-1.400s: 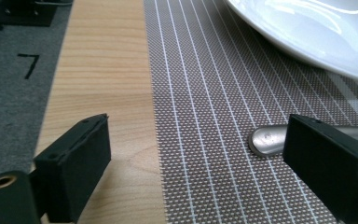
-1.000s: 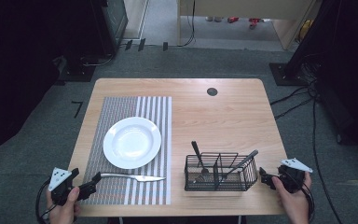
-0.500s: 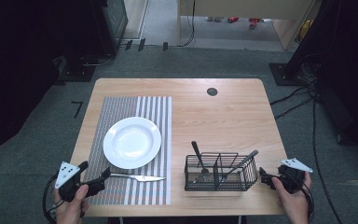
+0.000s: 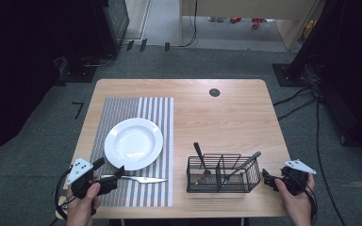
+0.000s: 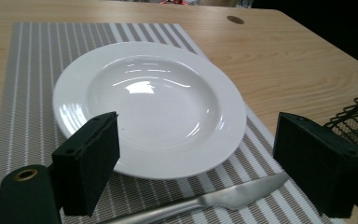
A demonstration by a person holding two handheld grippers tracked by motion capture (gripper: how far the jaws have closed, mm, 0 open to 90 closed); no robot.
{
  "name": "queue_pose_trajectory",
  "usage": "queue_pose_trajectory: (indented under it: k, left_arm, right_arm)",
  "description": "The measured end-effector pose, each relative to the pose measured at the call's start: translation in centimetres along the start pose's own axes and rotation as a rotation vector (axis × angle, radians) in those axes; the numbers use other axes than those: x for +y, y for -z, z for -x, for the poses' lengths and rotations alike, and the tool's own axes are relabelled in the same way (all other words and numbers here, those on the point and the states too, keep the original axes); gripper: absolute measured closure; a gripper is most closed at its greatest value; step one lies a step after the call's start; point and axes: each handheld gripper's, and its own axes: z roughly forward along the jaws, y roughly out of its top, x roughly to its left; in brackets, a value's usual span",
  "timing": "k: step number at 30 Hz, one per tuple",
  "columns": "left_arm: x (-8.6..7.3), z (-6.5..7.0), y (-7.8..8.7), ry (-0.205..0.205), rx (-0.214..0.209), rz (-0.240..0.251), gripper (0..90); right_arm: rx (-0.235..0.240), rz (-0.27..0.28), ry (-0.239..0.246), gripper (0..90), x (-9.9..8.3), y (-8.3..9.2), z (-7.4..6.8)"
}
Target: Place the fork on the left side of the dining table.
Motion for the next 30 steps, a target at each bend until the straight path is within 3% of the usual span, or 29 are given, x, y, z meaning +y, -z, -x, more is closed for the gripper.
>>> queue_pose_trajectory:
  k: [17, 30]
  left_arm:
    - [2.5, 5.0, -3.5, -0.038, -0.115, -0.011, 14.6]
    - [4.0, 8.3, -5.8, -0.03, -0.215, -0.019, 15.5]
  right_arm:
    - [0.0, 0.0, 0.0, 0.0, 0.0, 0.0, 0.0]
    - [0.0, 0.0, 0.0, 0.0, 0.0, 0.0, 0.0]
